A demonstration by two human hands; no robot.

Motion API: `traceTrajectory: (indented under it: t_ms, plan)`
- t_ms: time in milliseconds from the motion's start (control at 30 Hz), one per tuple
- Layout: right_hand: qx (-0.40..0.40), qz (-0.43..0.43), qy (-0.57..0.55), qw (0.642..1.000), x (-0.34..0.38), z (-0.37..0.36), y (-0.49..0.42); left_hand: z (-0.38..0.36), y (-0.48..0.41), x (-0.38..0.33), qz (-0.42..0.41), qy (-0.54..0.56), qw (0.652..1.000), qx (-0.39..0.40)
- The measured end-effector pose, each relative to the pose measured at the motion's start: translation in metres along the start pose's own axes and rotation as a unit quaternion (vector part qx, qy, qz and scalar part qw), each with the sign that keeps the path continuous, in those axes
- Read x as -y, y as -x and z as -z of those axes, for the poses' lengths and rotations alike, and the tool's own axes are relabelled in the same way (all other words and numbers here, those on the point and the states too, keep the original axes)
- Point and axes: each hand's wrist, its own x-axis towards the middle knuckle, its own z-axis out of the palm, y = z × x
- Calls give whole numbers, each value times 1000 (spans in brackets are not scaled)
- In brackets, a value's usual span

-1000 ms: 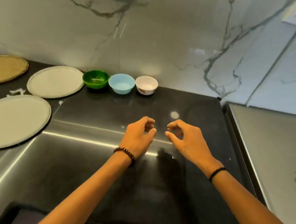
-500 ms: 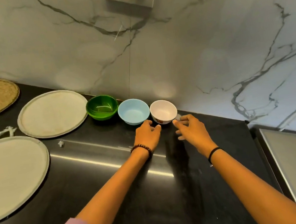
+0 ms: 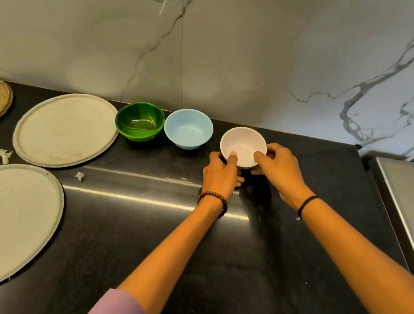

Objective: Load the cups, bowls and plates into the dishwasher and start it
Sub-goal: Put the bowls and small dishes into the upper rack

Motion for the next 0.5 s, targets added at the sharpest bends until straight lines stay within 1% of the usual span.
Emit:
traceTrajectory:
  t_ms: [133, 200, 267, 333, 400, 500]
  plan:
    - [-9, -22, -27, 999, -33, 28, 56, -12, 50, 16, -1, -20, 998, 53]
    - [-8, -44, -78, 996, -46, 41, 85, -20, 71, 23, 1, -34, 996, 85]
    - [-16, -77, -153, 985, -55, 59, 116, -32, 94, 29, -4, -43, 991, 128]
    - [-34, -114, -231, 966, -61, 79, 146, -47, 116, 34, -17, -52, 984, 172]
    - [-57, -166, -305, 936, -71, 99, 171, -63, 135, 39, -28, -57, 975, 213]
    - [-96, -206, -376, 898, -95, 133, 210, -93, 171, 48, -38, -62, 958, 278]
